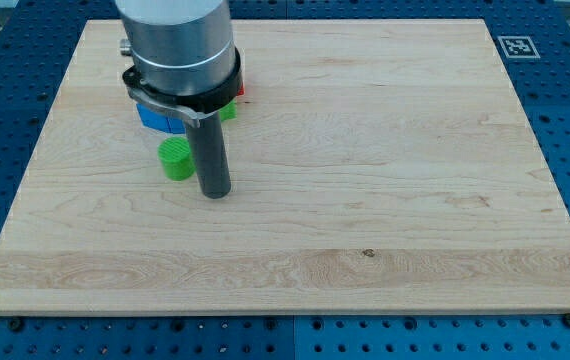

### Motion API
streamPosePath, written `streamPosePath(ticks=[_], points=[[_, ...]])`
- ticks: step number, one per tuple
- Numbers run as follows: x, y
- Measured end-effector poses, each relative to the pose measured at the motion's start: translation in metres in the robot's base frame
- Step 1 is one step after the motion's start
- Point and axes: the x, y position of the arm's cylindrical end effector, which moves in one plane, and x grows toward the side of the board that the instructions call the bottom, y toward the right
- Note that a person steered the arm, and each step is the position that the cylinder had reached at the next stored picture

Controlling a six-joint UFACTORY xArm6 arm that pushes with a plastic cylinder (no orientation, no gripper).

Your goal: Push the green circle closer to the blue triangle

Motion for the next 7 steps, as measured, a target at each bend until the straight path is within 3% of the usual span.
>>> streamPosePath(ticks=[3, 7], points=[[-0.026, -0.074], [-0.025, -0.095]])
